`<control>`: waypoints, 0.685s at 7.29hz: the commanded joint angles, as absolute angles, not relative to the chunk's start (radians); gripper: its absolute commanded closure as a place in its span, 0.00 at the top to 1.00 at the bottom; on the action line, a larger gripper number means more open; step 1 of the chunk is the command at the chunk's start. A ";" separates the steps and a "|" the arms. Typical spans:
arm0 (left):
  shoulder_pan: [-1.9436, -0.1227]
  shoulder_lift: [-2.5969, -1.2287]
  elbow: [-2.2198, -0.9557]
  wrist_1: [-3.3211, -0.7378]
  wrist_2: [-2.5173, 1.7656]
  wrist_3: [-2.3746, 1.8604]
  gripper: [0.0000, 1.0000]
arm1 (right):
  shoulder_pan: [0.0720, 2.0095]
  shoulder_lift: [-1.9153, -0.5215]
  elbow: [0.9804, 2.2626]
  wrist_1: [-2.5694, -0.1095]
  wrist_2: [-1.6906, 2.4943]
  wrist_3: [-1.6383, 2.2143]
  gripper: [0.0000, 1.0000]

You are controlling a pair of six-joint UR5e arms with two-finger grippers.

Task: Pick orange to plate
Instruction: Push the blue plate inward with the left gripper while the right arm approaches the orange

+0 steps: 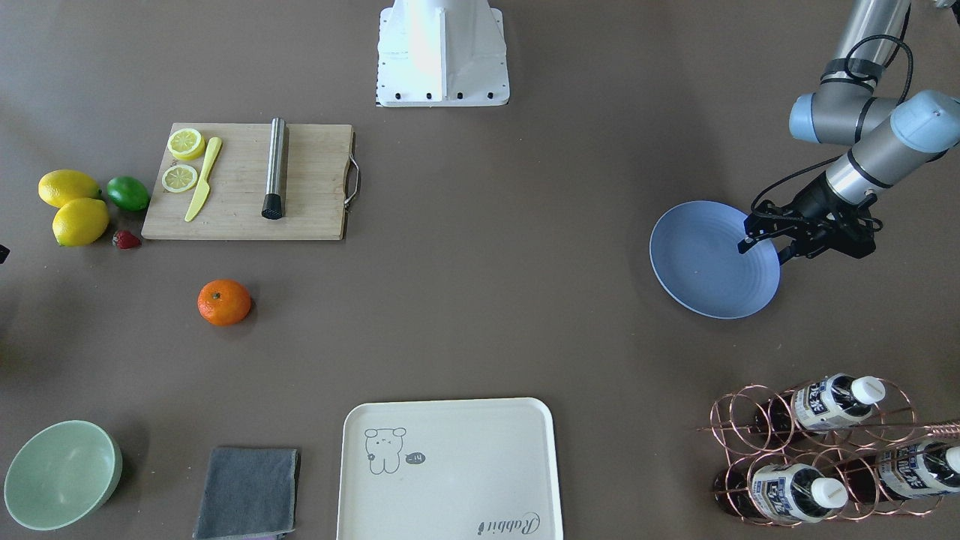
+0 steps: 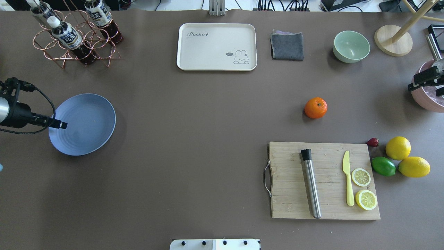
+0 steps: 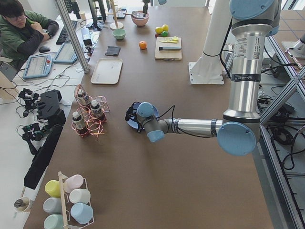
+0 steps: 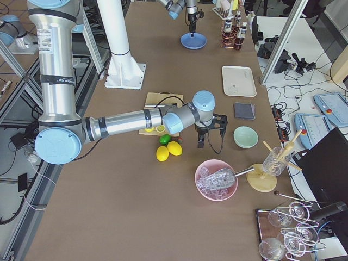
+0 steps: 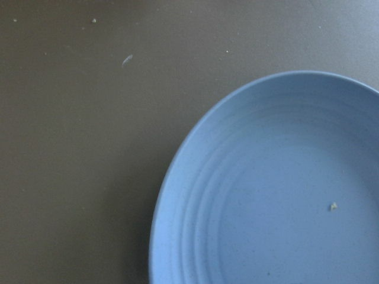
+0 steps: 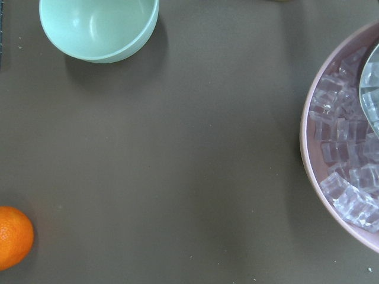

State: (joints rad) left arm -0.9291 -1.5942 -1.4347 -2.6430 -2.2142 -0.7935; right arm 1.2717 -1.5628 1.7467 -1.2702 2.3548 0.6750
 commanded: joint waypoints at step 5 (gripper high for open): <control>-0.922 -1.658 -1.486 -2.635 -2.262 -1.068 0.00 | 1.272 -1.559 1.730 -1.270 2.350 0.673 1.00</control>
State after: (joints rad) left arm -0.9206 -1.6370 -1.4663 -2.6339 -2.2381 -0.9605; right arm 1.2717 -1.5614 1.7320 -1.2714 2.3504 0.6746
